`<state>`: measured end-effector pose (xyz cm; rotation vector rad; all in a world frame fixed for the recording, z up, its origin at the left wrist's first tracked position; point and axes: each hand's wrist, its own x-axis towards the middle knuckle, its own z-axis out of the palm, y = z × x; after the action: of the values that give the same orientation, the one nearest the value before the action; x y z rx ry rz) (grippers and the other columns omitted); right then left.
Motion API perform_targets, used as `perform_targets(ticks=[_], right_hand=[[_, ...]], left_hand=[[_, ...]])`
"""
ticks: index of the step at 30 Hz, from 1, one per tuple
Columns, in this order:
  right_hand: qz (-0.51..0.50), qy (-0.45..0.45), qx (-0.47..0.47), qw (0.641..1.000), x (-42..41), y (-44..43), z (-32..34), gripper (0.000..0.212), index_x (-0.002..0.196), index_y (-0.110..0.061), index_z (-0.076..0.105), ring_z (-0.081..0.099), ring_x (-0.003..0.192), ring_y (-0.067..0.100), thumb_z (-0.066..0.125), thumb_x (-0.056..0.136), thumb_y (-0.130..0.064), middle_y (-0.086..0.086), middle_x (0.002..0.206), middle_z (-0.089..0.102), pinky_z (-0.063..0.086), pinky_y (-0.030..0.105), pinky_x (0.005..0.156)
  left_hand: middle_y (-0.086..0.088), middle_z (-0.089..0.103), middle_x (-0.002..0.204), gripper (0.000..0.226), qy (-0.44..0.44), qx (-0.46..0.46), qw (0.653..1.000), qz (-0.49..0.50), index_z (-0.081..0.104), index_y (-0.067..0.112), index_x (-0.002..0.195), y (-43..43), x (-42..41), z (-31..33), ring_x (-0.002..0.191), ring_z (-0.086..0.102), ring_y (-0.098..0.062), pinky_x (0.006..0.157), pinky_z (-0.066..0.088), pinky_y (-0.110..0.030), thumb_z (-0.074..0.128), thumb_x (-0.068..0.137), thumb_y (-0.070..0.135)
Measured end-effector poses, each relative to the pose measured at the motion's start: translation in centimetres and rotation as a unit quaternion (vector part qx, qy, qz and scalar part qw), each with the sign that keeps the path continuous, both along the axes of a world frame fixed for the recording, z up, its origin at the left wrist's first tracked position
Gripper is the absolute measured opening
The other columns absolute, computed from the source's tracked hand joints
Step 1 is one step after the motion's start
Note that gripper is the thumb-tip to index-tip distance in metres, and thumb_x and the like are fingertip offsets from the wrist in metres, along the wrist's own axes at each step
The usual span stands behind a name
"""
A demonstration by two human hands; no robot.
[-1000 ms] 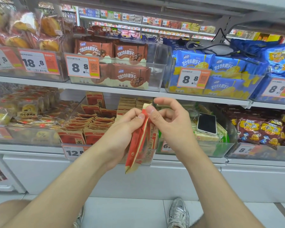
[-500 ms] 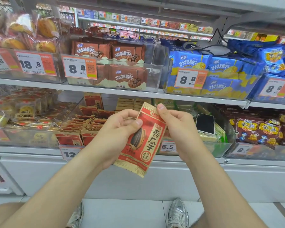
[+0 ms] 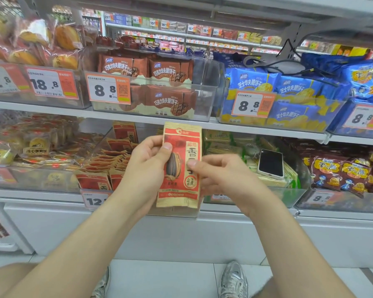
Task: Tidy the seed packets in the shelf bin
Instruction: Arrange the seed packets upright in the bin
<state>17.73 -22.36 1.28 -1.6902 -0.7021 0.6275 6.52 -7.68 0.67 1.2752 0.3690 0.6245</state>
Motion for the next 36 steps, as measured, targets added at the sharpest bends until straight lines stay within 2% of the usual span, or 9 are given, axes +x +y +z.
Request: perform_targets(ticks=[3, 6, 10, 13, 17, 20, 25, 29, 36], right_hand=[[0.052, -0.002, -0.016, 0.999, -0.5, 0.2, -0.3, 0.034, 0.116, -0.008, 0.078, 0.080, 0.092, 0.035, 0.070, 0.101, -0.037, 0.013, 0.099, 0.083, 0.065, 0.040, 0.077], [-0.020, -0.025, 0.046, 0.998, -0.6, 0.6, -0.4, 0.027, 0.112, -0.008, 0.080, 0.079, 0.075, 0.025, 0.068, 0.104, -0.031, 0.011, 0.091, 0.083, 0.063, 0.032, 0.061], [-0.126, -0.114, 0.081, 0.982, 0.0, 0.9, -0.9, 0.024, 0.101, -0.014, 0.083, 0.080, 0.087, 0.031, 0.065, 0.107, -0.028, 0.006, 0.088, 0.083, 0.066, 0.055, 0.078], [-0.153, -0.115, 0.098, 0.977, -0.3, 1.1, -0.7, 0.023, 0.101, -0.016, 0.083, 0.080, 0.089, 0.029, 0.063, 0.108, -0.027, 0.003, 0.088, 0.083, 0.066, 0.051, 0.081], [-0.138, 0.032, 0.074, 0.987, -0.7, 1.2, -0.2, 0.031, 0.104, -0.010, 0.081, 0.081, 0.085, 0.023, 0.061, 0.109, -0.032, 0.006, 0.092, 0.083, 0.066, 0.038, 0.070], [-0.123, 0.077, 0.069, 0.987, -0.6, 1.2, -0.3, 0.033, 0.106, -0.009, 0.080, 0.080, 0.082, 0.020, 0.059, 0.109, -0.035, 0.007, 0.095, 0.083, 0.065, 0.032, 0.069], [-0.112, 0.052, 0.065, 0.990, 0.1, 1.4, -0.8, 0.038, 0.102, -0.009, 0.082, 0.080, 0.090, 0.030, 0.064, 0.105, -0.043, 0.010, 0.095, 0.083, 0.065, 0.042, 0.080], [-0.074, 0.018, 0.042, 0.996, 0.3, 0.9, -0.7, 0.036, 0.106, -0.009, 0.081, 0.070, 0.069, 0.018, 0.070, 0.101, -0.043, 0.010, 0.090, 0.082, 0.051, 0.026, 0.055], [-0.052, -0.086, 0.068, 0.993, -0.3, 1.6, -0.3, 0.021, 0.117, -0.013, 0.072, 0.070, 0.063, 0.013, 0.065, 0.106, -0.030, 0.012, 0.090, 0.082, 0.053, 0.024, 0.050]], left_hand=[[-0.009, 0.082, 0.110, 0.021, 0.016, 0.004, 1.000, 0.015, 0.065, 0.015, 0.128, 0.8, -0.1, 0.0, 0.100, 0.081, -0.029, 0.084, 0.067, -0.049, 0.050, 0.115, 0.023], [-0.006, 0.082, 0.115, 0.024, 0.070, 0.072, 0.992, -0.069, 0.065, 0.020, 0.133, 1.4, -0.6, 0.2, 0.105, 0.080, -0.025, 0.095, 0.064, -0.051, 0.055, 0.112, 0.029], [-0.006, 0.082, 0.116, 0.035, 0.091, 0.114, 0.972, -0.185, 0.069, 0.017, 0.134, 1.7, -1.4, 0.4, 0.108, 0.079, -0.024, 0.089, 0.066, -0.035, 0.073, 0.099, 0.009], [-0.009, 0.083, 0.112, 0.034, 0.097, 0.095, 0.974, -0.181, 0.071, 0.012, 0.128, 1.7, -1.4, 0.5, 0.106, 0.080, -0.025, 0.085, 0.066, -0.031, 0.074, 0.096, 0.002], [-0.014, 0.083, 0.108, 0.034, 0.104, 0.067, 0.977, -0.176, 0.070, 0.009, 0.126, 1.8, -1.3, 0.5, 0.103, 0.081, -0.027, 0.081, 0.067, -0.032, 0.075, 0.094, 0.000], [-0.017, 0.082, 0.105, 0.037, 0.109, 0.048, 0.979, -0.167, 0.068, 0.009, 0.126, 1.7, -1.3, 0.6, 0.101, 0.081, -0.028, 0.079, 0.068, -0.032, 0.076, 0.092, -0.001], [-0.016, 0.082, 0.106, 0.038, 0.110, -0.028, 0.984, -0.134, 0.070, 0.008, 0.125, 1.4, -1.2, 0.3, 0.099, 0.082, -0.028, 0.071, 0.067, -0.027, 0.078, 0.090, -0.004], [-0.015, 0.083, 0.105, 0.039, 0.126, -0.042, 0.985, -0.111, 0.073, 0.010, 0.125, 1.7, -1.4, 0.0, 0.096, 0.082, -0.026, 0.068, 0.066, -0.025, 0.082, 0.087, 0.002], [-0.012, 0.083, 0.106, 0.041, 0.156, 0.009, 0.978, -0.135, 0.080, 0.004, 0.112, 3.3, -2.2, 0.0, 0.095, 0.082, -0.021, 0.068, 0.065, -0.024, 0.085, 0.076, 0.022]])
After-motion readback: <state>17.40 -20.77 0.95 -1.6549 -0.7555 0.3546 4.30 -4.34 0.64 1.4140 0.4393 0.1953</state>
